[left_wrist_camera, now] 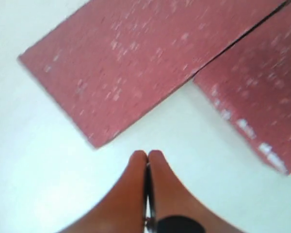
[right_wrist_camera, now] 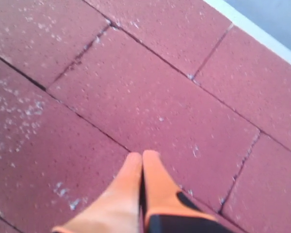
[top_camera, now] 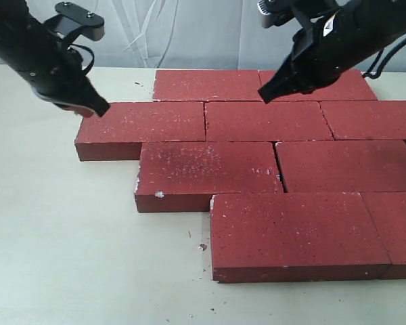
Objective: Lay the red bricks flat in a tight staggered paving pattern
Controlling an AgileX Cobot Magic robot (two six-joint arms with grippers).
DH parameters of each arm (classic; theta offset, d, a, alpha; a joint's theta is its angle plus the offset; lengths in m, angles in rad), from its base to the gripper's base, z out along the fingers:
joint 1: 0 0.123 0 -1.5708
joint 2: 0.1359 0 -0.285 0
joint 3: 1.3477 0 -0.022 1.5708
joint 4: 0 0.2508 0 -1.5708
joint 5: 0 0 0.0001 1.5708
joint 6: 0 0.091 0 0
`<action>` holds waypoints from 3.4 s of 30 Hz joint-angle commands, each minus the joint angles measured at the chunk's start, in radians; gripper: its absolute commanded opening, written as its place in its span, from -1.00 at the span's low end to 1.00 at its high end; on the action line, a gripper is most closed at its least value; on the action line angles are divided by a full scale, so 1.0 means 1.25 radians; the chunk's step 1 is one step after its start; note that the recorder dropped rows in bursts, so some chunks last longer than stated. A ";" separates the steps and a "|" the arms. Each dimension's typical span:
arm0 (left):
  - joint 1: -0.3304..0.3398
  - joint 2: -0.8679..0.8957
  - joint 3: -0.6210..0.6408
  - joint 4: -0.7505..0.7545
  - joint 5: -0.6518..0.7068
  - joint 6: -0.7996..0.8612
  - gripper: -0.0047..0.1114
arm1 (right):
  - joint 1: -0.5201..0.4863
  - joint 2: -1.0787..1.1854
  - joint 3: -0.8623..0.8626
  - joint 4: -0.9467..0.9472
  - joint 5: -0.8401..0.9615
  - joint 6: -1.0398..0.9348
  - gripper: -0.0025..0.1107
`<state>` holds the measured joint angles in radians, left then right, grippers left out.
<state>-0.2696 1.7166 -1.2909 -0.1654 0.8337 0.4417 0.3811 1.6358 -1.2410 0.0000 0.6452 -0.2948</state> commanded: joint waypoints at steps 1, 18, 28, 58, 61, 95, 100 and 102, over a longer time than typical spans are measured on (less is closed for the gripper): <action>-0.001 -0.031 -0.006 0.249 0.126 -0.189 -0.92 | -0.067 -0.017 -0.018 -0.034 0.115 -0.001 -0.97; -0.001 -0.242 0.134 0.278 -0.110 -0.229 -0.92 | -0.288 -0.260 0.119 -0.039 0.022 0.094 -0.97; -0.001 -0.409 0.256 0.253 -0.258 -0.229 -0.92 | -0.288 -0.470 0.260 -0.051 -0.063 0.094 -0.97; -0.001 -1.033 0.666 0.144 -0.538 -0.229 -0.92 | -0.288 -1.096 0.649 -0.011 -0.331 0.099 -0.97; -0.001 -1.051 0.666 0.120 -0.505 -0.229 -0.92 | -0.288 -1.106 0.649 -0.006 -0.295 0.099 -0.97; -0.001 -1.127 0.668 0.276 -0.422 -0.417 -0.92 | -0.288 -1.107 0.649 0.029 -0.291 0.099 -0.97; 0.058 -1.188 0.729 0.286 -0.446 -0.425 -0.92 | -0.288 -1.107 0.649 0.029 -0.291 0.099 -0.97; 0.087 -1.200 0.756 0.270 -0.461 -0.424 -0.92 | -0.288 -1.107 0.649 0.029 -0.291 0.099 -0.97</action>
<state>-0.1996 0.2426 -0.3872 0.1813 0.2827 -0.0777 0.0264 0.2574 -0.4322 0.0369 0.2843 -0.1728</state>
